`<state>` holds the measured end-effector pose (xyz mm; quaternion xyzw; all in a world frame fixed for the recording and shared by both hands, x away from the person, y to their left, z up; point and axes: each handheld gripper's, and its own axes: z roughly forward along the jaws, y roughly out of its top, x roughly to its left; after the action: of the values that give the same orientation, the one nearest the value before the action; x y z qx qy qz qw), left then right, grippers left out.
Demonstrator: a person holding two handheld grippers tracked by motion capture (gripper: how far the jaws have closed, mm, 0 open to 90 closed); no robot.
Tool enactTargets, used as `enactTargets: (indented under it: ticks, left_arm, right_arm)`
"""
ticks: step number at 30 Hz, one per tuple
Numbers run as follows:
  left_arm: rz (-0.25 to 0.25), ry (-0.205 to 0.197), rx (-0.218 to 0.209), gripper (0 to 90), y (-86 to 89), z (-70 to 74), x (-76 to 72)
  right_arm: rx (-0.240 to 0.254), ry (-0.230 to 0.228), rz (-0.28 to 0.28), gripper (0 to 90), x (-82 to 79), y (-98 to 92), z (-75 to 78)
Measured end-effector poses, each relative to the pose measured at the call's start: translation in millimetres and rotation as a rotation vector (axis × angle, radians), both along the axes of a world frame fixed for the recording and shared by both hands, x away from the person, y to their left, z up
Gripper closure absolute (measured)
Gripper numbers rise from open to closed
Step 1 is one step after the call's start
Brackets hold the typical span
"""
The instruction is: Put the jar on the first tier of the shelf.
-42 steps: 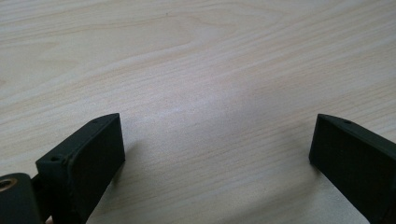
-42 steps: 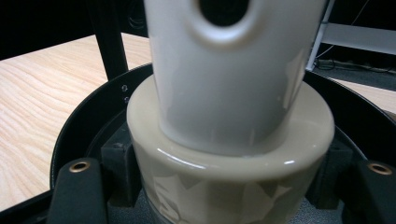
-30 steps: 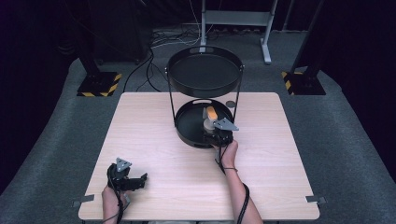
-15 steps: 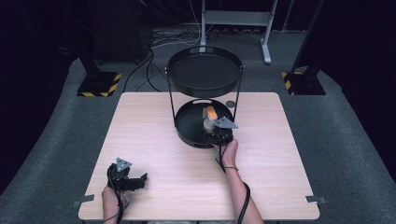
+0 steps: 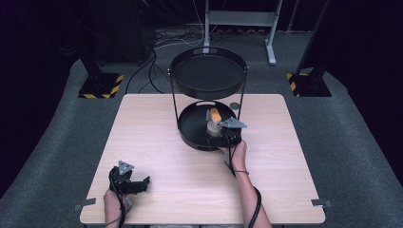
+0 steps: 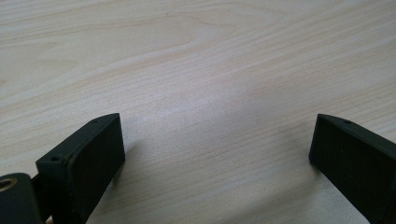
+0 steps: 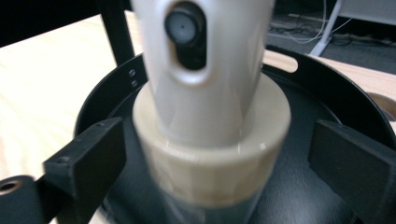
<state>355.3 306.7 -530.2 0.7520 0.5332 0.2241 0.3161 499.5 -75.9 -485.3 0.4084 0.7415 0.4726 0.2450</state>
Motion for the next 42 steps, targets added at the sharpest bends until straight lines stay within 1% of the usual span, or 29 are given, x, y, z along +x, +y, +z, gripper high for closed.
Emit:
enactTargets:
  ticks: [3, 8, 10, 13, 15, 16, 17, 18, 19, 24, 26, 28, 29, 31, 33, 34, 36, 38, 42]
  left_arm:
    - [0.000, 0.000, 0.000, 2.8, 0.0, 0.0, 0.0]
    - [0.000, 0.000, 0.000, 2.8, 0.0, 0.0, 0.0]
    - [0.000, 0.000, 0.000, 2.8, 0.0, 0.0, 0.0]
    - [0.000, 0.000, 0.000, 2.8, 0.0, 0.0, 0.0]
    - [0.000, 0.000, 0.000, 2.9, 0.0, 0.0, 0.0]
    - [0.000, 0.000, 0.000, 2.9, 0.0, 0.0, 0.0]
    - [-0.001, 0.000, 0.000, 2.9, 0.0, 0.0, 0.0]
    - [-0.001, 0.000, 0.000, 2.9, 0.0, 0.0, 0.0]
    - [-0.001, 0.000, 0.000, 2.9, 0.0, 0.0, 0.0]
    - [-0.001, 0.000, 0.000, 2.9, 0.0, 0.0, 0.0]
    - [-0.001, 0.000, 0.000, 2.9, 0.0, 0.0, 0.0]
    - [-0.001, 0.000, 0.000, 2.9, 0.0, 0.0, 0.0]
    - [-0.001, 0.000, 0.001, 2.9, 0.0, 0.0, -0.1]
    - [-0.001, 0.000, 0.000, 3.0, -0.1, 0.0, 0.0]
    - [-0.004, -0.001, 0.000, 3.0, -0.1, 0.0, -0.1]
    - [-0.005, -0.001, 0.000, 3.0, -0.2, 0.0, -0.1]
    - [-0.006, 0.000, 0.000, 3.0, -0.2, 0.0, -0.1]
    - [-0.005, -0.001, 0.000, 3.0, -0.2, 0.0, -0.1]
    - [-0.006, 0.000, 0.000, 3.0, -0.2, 0.0, -0.1]
  right_arm:
    - [-0.016, 0.004, 0.007, 1.4, -8.1, -6.1, 4.0]
    - [-0.027, -0.004, 0.005, 0.0, -29.9, -24.6, 10.9]
    - [-0.042, 0.000, 0.009, 0.0, -39.4, -32.7, 12.8]
    - [-0.064, 0.005, 0.011, 0.0, -52.0, -42.6, 13.1]
    - [-0.083, 0.015, 0.003, 0.0, -61.9, -50.2, 12.4]
    - [-0.083, 0.016, 0.002, 0.0, -66.1, -53.5, 12.1]
    - [-0.083, 0.022, -0.005, 0.0, -73.2, -58.8, 11.1]
    - [-0.094, 0.030, -0.018, 0.0, -80.5, -64.2, 9.3]
    - [-0.096, 0.033, -0.024, 0.0, -84.9, -67.6, 7.9]
    - [-0.103, 0.082, -0.091, 0.0, -113.0, -91.0, -5.6]
    - [-0.110, 0.116, -0.117, 0.0, -123.5, -100.6, -13.2]
    - [-0.123, 0.141, -0.141, 0.0, -133.1, -109.3, -21.5]
    - [-0.124, 0.162, -0.151, 0.0, -137.0, -113.4, -25.9]
    - [-0.128, 0.195, -0.156, 0.0, -143.9, -120.4, -34.5]
    - [-0.143, 0.226, -0.168, 0.0, -149.0, -125.1, -41.5]
    - [-0.160, 0.248, -0.172, 0.0, -150.4, -126.6, -42.4]
    - [-0.174, 0.240, -0.190, 0.0, -154.3, -128.8, -42.6]
    - [-0.174, 0.281, -0.189, 0.0, -154.6, -129.7, -43.8]
    - [-0.172, 0.284, -0.191, 0.0, -155.7, -130.3, -43.8]
